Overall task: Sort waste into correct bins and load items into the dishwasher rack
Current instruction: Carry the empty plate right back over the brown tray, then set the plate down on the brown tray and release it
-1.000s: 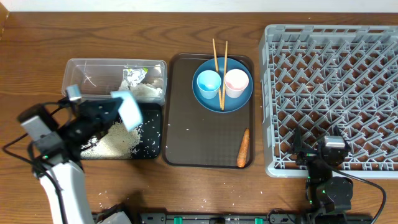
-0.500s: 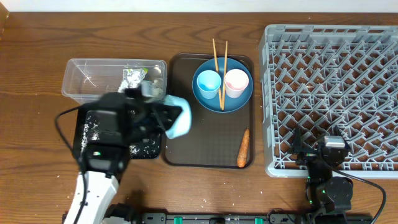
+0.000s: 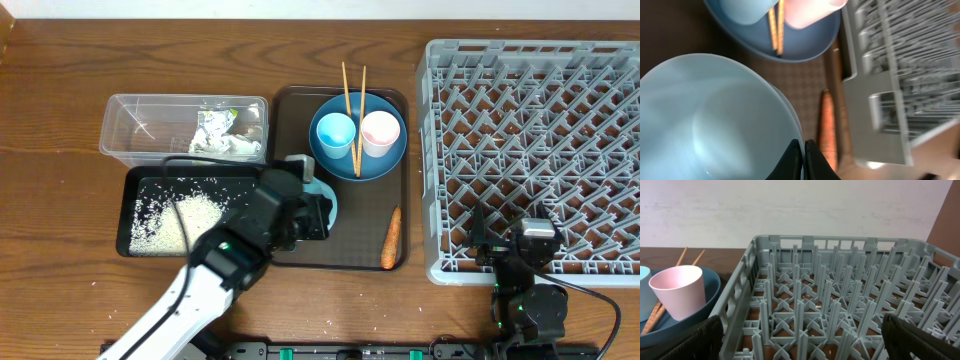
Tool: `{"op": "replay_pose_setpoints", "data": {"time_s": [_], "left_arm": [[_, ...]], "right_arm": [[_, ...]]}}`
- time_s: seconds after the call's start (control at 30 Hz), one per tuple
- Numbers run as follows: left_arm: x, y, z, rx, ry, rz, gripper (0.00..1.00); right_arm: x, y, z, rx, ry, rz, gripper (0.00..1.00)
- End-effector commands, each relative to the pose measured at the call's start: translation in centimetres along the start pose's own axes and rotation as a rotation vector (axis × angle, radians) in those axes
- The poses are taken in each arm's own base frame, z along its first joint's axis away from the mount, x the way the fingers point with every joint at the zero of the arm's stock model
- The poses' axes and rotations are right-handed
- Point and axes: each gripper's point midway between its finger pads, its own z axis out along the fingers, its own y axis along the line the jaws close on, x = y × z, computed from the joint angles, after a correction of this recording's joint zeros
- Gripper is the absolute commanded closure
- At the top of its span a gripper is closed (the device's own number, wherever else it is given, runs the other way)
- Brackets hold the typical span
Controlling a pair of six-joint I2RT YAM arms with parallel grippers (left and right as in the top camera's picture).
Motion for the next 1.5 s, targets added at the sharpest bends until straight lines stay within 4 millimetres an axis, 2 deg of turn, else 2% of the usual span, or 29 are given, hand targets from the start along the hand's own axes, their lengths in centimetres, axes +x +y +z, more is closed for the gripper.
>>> {"op": "replay_pose_setpoints", "data": {"time_s": [0.0,0.3,0.63,0.8,0.9,0.93,1.1,1.47], "left_arm": [[0.1,0.9,1.5,-0.073,0.001,0.066,0.94],[2.2,3.0,4.9,-0.148,0.096,0.072,0.94],[4.2,3.4,6.8,-0.171,0.157,0.137,0.94],[4.1,3.1,7.0,-0.161,0.153,0.164,0.93],[3.9,2.9,7.1,-0.153,0.147,0.191,0.83],[3.9,2.9,7.1,-0.152,0.145,0.192,0.74],[3.6,2.6,7.0,-0.148,0.146,0.209,0.53],[1.9,0.7,5.2,-0.166,0.183,0.269,0.49]], "right_arm": [[0.1,-0.3,0.0,0.014,0.005,0.006,0.01],[0.1,-0.3,0.0,0.014,0.005,0.006,0.01],[0.1,-0.3,0.0,0.014,0.005,0.007,0.01],[0.1,-0.3,0.0,0.014,0.005,0.007,0.01],[0.1,-0.3,0.0,0.014,0.005,0.006,0.01],[0.1,-0.3,0.0,0.014,0.005,0.006,0.01],[0.1,-0.3,0.0,0.014,0.005,0.007,0.01],[0.1,-0.3,0.0,0.014,0.005,0.006,0.01]]}}
